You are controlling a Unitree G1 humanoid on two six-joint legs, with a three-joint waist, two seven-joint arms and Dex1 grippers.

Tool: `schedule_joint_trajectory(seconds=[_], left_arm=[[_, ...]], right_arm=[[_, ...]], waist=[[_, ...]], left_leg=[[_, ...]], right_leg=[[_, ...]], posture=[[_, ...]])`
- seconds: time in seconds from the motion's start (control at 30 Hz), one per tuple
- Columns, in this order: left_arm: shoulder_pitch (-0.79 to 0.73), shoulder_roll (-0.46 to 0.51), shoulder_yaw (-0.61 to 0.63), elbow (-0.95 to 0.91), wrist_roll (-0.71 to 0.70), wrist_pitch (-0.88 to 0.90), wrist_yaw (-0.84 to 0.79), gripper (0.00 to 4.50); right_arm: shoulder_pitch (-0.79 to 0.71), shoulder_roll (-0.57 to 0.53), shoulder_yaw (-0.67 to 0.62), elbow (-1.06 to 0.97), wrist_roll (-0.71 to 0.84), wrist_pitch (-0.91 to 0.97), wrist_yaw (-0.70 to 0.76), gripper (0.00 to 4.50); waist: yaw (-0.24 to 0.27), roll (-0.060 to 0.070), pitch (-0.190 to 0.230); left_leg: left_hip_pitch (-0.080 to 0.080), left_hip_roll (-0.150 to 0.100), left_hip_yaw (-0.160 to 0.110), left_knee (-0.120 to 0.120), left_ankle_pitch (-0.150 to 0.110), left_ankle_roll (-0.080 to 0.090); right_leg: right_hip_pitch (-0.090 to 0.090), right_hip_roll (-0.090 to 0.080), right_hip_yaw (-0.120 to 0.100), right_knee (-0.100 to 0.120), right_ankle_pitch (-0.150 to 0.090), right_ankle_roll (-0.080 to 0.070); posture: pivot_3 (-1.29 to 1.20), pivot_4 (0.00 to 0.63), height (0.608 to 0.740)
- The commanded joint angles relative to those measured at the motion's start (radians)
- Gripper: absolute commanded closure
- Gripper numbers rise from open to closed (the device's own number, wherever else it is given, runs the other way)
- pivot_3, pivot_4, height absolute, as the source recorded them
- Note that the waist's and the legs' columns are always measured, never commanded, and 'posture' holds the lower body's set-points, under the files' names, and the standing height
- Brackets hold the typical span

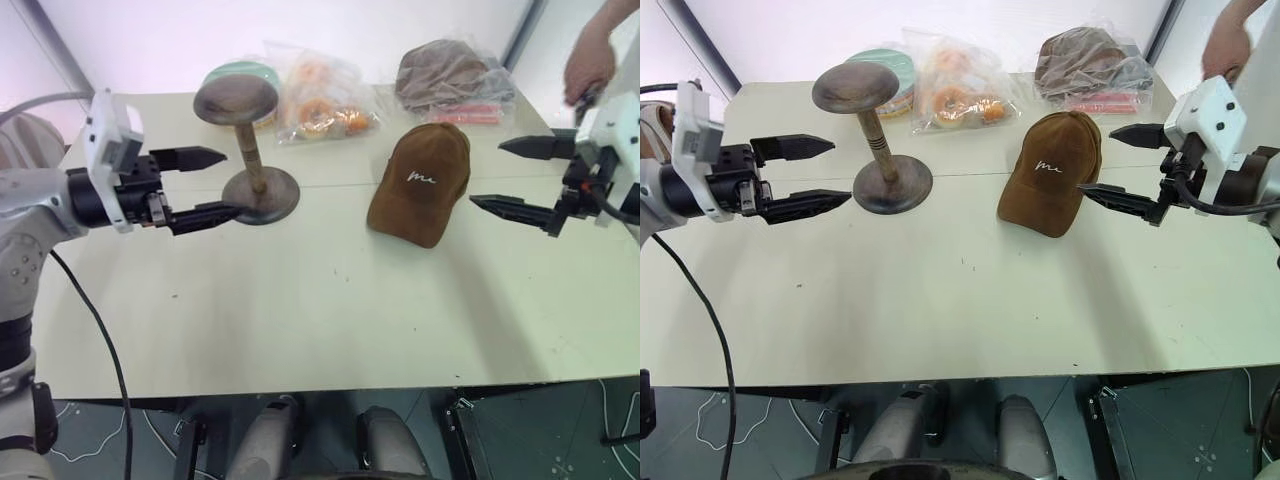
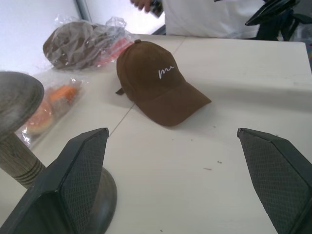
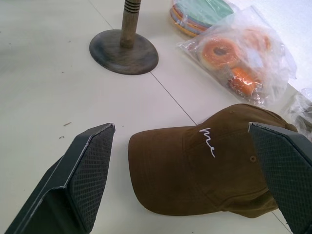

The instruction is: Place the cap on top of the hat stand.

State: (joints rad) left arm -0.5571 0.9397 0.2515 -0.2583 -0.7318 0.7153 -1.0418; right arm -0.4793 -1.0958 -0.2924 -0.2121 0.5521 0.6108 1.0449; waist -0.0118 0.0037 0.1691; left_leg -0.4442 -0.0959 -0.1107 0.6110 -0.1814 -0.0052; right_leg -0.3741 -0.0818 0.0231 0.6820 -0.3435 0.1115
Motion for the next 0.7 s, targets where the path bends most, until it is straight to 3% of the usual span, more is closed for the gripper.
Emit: schedule_joint_trajectory(seconds=[0.03,0.7], left_arm=[[-0.005,0.021,0.037,-0.023,-0.008,-0.011,0.005,0.05],[-0.027,0.011,0.021,-0.007,-0.015,-0.024,0.011,0.05]], right_arm=[[-0.031,-0.016,-0.015,-0.009,0.002,-0.017,0.003,0.0],[-0.005,-0.016,-0.034,-0.047,0.016,0.009,-0.008,0.0]], waist=[[0.0,0.0,0.0],[0.0,0.0,0.0]], left_leg=[[0.0,0.0,0.0,0.0,0.0,0.0],[0.0,0.0,0.0,0.0,0.0,0.0]], right_leg=[[0.0,0.0,0.0,0.0,0.0,0.0],[0.0,0.0,0.0,0.0,0.0,0.0]], posture=[[0.0,0.15,0.74],[0.0,0.15,0.74]])
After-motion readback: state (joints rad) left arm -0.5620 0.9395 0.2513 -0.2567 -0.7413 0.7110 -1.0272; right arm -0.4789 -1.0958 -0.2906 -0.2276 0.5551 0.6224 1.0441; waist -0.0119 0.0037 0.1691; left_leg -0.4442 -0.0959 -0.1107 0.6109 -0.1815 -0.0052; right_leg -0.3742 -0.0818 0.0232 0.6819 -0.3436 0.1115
